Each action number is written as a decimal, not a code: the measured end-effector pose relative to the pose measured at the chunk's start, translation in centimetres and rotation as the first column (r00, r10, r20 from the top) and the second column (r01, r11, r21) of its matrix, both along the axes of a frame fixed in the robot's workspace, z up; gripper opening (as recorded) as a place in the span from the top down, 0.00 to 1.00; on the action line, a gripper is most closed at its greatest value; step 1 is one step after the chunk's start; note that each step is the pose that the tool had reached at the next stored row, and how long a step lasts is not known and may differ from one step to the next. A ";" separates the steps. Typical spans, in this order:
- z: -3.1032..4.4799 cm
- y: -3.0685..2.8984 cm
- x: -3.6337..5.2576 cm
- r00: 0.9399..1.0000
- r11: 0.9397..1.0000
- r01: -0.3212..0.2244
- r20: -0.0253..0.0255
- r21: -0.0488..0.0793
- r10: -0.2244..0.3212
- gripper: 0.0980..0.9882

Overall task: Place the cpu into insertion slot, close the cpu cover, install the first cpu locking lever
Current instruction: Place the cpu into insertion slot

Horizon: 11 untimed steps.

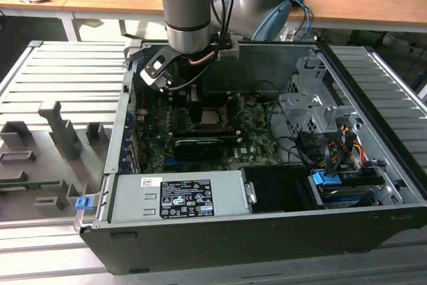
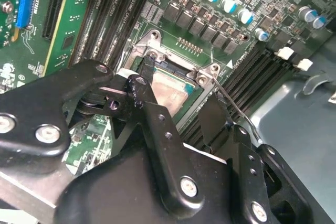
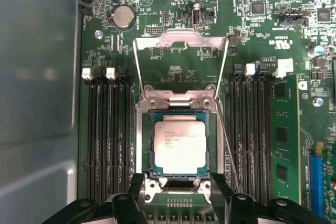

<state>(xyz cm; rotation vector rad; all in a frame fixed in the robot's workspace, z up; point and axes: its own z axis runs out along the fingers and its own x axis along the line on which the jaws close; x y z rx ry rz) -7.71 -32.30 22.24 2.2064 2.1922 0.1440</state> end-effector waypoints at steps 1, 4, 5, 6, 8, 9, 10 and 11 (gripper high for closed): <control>0.17 0.01 0.00 1.000 1.000 0.000 0.000 0.000 0.000 0.42; 0.54 0.02 -0.13 1.000 1.000 0.000 -0.001 0.000 0.000 0.42; 0.55 0.02 -0.22 1.000 1.000 0.000 -0.001 0.000 0.000 0.42; 0.56 0.01 -0.40 1.000 1.000 0.000 -0.001 0.000 0.000 0.42; 0.56 0.02 -0.64 1.000 1.000 0.000 -0.001 0.000 0.000 0.42; 0.55 0.02 -0.72 1.000 1.000 0.000 -0.001 0.000 0.000 0.42; 0.56 0.01 -0.86 1.000 1.000 0.000 -0.001 0.000 0.000 0.42; 0.56 0.01 -0.96 1.000 1.000 0.000 -0.001 0.000 0.000 0.42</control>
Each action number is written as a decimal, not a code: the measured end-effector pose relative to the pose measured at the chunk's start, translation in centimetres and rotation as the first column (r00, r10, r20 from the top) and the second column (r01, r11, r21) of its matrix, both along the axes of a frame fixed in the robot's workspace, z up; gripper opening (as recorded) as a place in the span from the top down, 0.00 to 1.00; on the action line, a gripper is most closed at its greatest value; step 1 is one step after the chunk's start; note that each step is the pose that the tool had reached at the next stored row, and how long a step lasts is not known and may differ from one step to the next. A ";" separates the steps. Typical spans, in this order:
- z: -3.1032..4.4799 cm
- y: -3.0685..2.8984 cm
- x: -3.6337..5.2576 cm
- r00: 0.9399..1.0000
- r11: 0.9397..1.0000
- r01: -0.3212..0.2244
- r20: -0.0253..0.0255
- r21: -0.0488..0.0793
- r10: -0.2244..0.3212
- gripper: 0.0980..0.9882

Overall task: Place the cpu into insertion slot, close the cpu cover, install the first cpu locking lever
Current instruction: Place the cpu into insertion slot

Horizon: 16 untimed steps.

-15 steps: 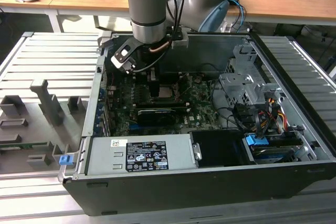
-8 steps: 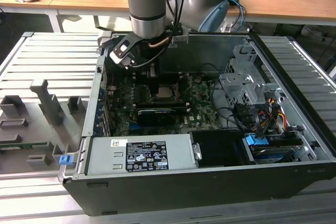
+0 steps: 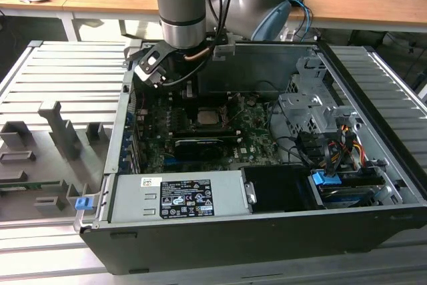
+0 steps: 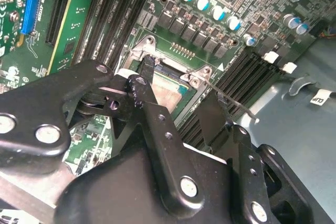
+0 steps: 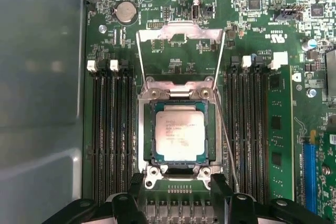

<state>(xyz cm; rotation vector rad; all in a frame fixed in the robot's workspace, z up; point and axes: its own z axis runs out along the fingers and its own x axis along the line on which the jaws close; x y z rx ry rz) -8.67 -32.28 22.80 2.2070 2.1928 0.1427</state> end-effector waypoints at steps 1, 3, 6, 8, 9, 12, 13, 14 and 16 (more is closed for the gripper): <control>0.00 0.00 -0.04 1.000 1.000 0.000 0.000 0.000 0.000 0.42; 0.00 0.00 -0.05 1.000 1.000 0.000 0.000 0.000 0.000 0.42; 0.00 0.00 -0.06 1.000 1.000 0.000 0.000 0.000 0.000 0.42; 0.00 0.00 -0.06 1.000 1.000 0.000 0.000 0.000 0.000 0.42; 0.00 0.00 -0.05 1.000 1.000 0.000 0.000 0.000 0.000 0.42; 0.00 0.00 0.07 1.000 1.000 0.000 0.000 0.000 0.000 0.42; 0.00 0.00 0.17 1.000 1.000 0.000 0.000 0.000 0.000 0.42; 0.00 0.00 0.31 1.000 1.000 0.000 0.000 0.000 0.000 0.42; 0.00 0.00 0.63 1.000 1.000 0.000 -0.001 0.000 0.000 0.42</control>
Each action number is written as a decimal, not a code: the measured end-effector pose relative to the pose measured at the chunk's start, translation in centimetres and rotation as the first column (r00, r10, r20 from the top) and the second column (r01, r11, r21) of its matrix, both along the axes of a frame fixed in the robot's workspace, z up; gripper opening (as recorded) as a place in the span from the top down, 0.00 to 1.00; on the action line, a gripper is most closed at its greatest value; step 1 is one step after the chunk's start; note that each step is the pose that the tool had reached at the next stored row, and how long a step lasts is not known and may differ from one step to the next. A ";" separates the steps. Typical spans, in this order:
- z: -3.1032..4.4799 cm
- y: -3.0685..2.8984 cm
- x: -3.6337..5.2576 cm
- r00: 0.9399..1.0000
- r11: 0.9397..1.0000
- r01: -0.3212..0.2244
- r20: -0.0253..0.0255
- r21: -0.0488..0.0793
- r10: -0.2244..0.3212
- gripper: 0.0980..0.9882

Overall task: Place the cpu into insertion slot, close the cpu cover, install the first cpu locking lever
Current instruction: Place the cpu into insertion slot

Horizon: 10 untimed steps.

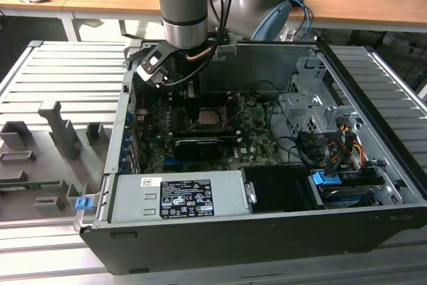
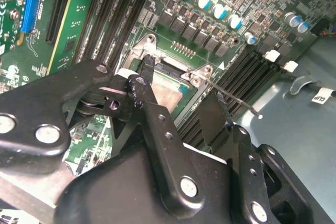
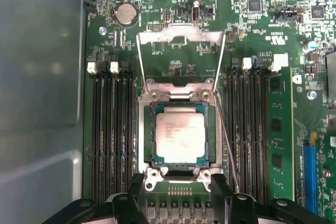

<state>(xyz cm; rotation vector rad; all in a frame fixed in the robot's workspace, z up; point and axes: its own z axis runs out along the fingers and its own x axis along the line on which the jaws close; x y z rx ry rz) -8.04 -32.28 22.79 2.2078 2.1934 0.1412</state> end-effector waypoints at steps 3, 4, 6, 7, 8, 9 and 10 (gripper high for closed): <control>0.00 -0.01 0.63 1.000 1.000 0.000 -0.001 0.000 0.000 0.42; 0.00 -0.01 0.65 1.000 1.000 0.000 -0.001 0.000 0.000 0.42; -0.01 0.00 0.97 1.000 1.000 0.000 -0.002 0.000 0.000 0.42; -0.01 0.00 1.19 1.000 1.000 0.000 -0.003 0.000 0.000 0.42; -0.02 0.00 1.35 1.000 1.000 0.000 -0.003 0.000 0.000 0.44; -0.04 -0.01 1.46 1.000 1.000 0.000 -0.003 0.000 0.000 0.44; -0.05 -0.01 1.61 1.000 1.000 0.000 -0.003 0.000 0.000 0.52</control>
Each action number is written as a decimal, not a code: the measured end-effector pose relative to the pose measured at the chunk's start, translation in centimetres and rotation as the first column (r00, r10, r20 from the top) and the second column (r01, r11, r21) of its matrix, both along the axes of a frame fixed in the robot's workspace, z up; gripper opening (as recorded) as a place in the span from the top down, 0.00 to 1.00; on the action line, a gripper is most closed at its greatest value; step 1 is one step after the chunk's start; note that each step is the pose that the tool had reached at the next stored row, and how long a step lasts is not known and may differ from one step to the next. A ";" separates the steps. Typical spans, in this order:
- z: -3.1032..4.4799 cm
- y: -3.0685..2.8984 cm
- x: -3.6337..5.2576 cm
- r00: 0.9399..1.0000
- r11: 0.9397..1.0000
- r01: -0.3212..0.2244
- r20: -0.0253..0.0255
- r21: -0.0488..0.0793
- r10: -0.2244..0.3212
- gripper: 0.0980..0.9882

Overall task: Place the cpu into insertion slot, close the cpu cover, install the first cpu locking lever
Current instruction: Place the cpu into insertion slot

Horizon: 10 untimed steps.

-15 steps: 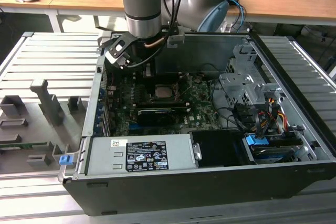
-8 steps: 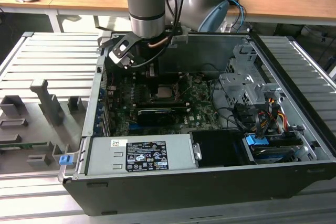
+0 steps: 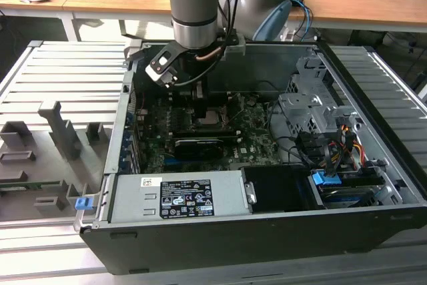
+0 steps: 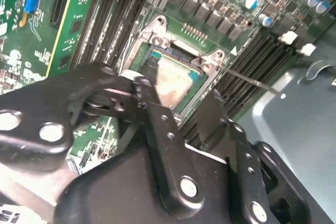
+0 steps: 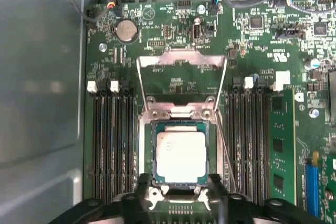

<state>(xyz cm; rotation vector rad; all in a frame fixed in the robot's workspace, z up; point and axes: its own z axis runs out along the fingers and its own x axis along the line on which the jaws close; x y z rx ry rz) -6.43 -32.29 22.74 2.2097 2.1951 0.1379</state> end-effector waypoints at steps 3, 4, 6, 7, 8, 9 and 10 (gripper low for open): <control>-0.04 0.01 0.68 1.000 1.000 0.000 0.000 0.000 0.000 0.72; -0.05 0.02 1.19 1.000 1.000 0.000 0.000 0.000 0.000 0.86; -0.03 0.02 1.47 1.000 1.000 0.000 -0.001 -0.002 0.000 0.99; 0.02 0.02 1.51 1.000 1.000 0.000 -0.002 -0.002 0.000 0.99; 0.11 0.02 1.52 1.000 1.000 0.000 -0.002 -0.002 0.000 0.99; 0.27 0.02 1.53 1.000 1.000 0.000 -0.003 -0.002 0.000 0.99; 0.67 0.03 1.53 1.000 1.000 0.000 -0.003 -0.002 0.000 0.99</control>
